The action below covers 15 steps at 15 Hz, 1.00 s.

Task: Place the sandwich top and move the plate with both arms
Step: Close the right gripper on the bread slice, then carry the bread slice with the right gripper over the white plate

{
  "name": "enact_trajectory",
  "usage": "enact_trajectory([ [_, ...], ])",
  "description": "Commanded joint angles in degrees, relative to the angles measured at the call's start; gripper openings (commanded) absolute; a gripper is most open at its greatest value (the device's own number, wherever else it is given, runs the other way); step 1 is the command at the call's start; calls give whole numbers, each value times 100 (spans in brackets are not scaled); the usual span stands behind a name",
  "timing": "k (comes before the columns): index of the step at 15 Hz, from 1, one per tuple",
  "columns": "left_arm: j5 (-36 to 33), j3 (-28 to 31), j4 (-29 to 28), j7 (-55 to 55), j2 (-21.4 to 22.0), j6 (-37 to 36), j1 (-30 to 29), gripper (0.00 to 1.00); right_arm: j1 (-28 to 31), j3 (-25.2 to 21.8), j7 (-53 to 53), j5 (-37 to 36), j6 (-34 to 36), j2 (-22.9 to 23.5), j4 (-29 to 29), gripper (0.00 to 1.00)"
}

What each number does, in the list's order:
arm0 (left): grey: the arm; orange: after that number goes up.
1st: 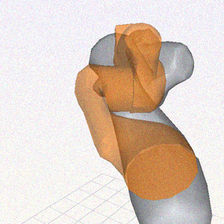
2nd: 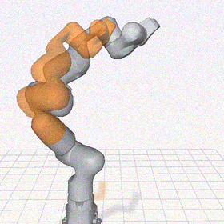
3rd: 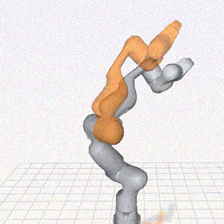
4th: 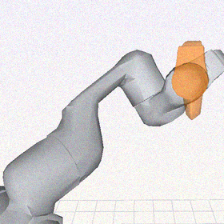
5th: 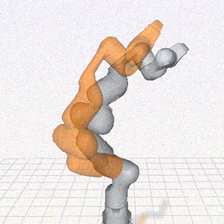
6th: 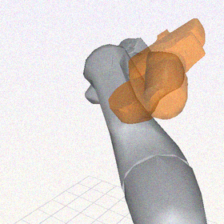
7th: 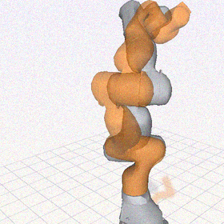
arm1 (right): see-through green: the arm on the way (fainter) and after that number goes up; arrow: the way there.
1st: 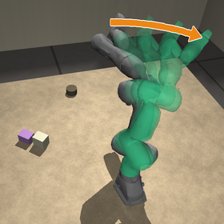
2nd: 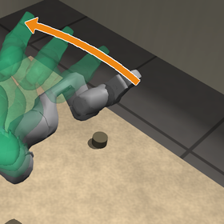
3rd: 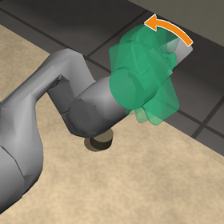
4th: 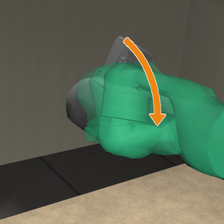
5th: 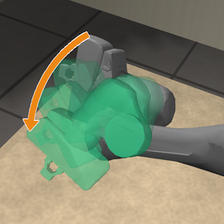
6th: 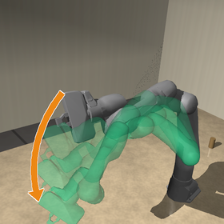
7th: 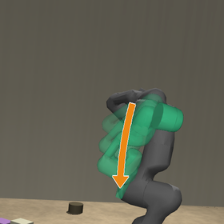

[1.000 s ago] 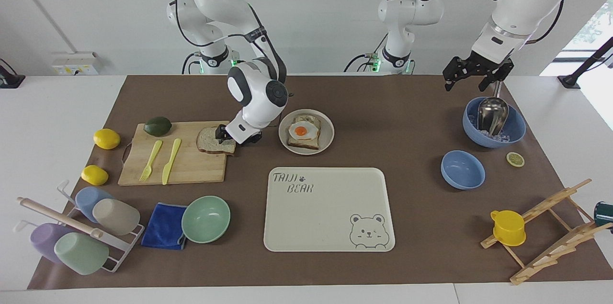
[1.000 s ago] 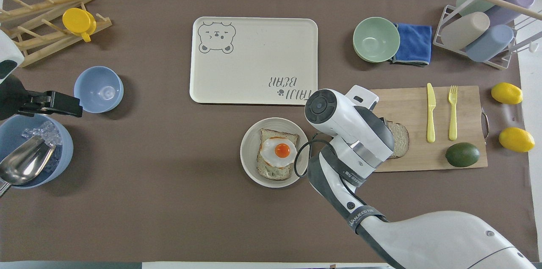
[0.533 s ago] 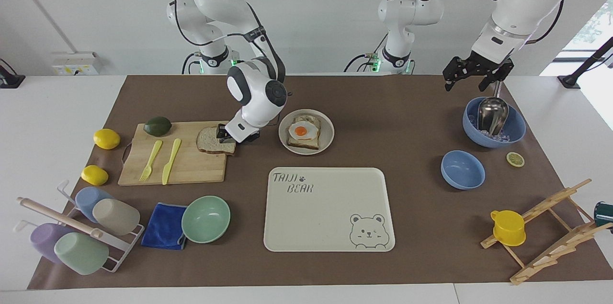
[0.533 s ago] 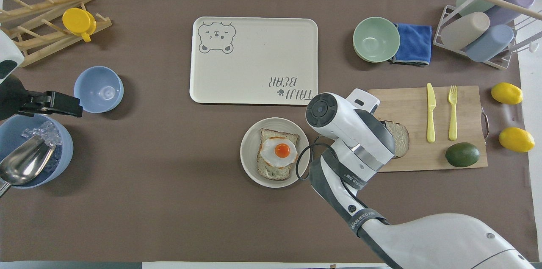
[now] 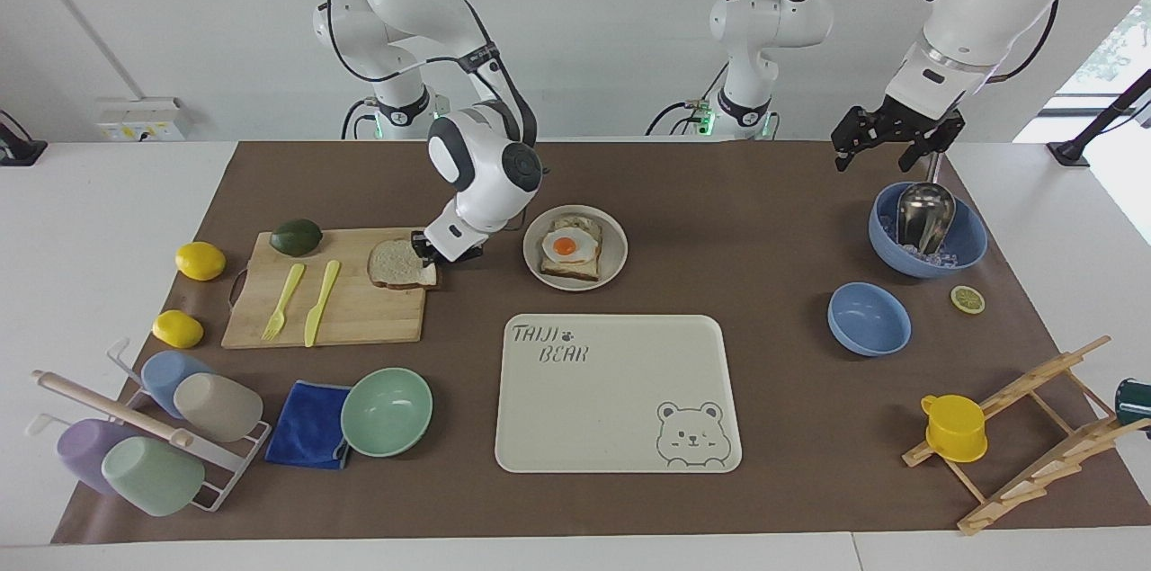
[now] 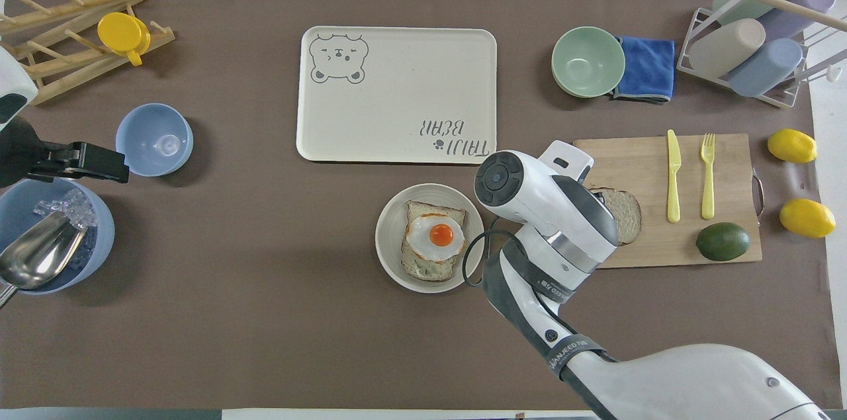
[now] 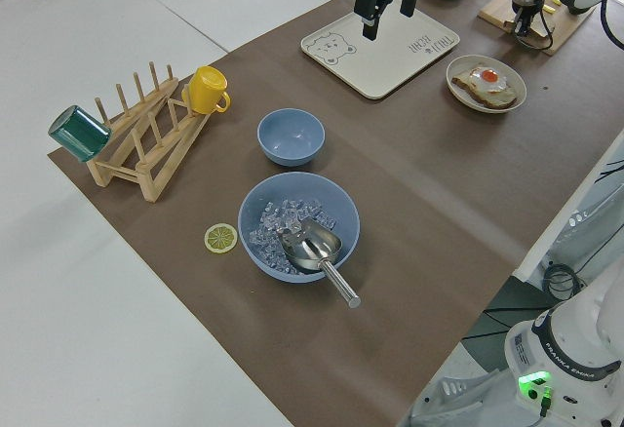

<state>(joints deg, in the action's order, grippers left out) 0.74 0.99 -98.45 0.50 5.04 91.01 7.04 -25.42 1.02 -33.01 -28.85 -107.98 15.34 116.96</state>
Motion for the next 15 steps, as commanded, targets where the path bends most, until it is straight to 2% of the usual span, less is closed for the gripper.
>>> enact_trajectory([
  [1, -109, -29, 37, -41, 41, -119, -45, 100, -85, 48, -127, -209, 530, -5, -383, 0],
  [4, -109, -29, 37, -41, 41, -119, -45, 100, -437, 48, -162, -244, 1006, -40, -638, 0],
  [7, -109, -29, 37, -41, 41, -127, -45, 100, -727, 57, -66, -525, 1797, -40, -1156, 0],
  [11, -109, -29, 37, -41, 41, -119, -45, 100, -1315, 74, -293, -437, 2078, -49, -1359, 0],
  [13, -109, -29, 37, -41, 41, -119, -45, 100, -1492, 109, -722, -53, 2063, -5, -1508, 0],
  [15, -109, -29, 37, -41, 41, -119, -45, 100, -1466, 101, -821, 676, 1896, 126, -2008, 0],
])
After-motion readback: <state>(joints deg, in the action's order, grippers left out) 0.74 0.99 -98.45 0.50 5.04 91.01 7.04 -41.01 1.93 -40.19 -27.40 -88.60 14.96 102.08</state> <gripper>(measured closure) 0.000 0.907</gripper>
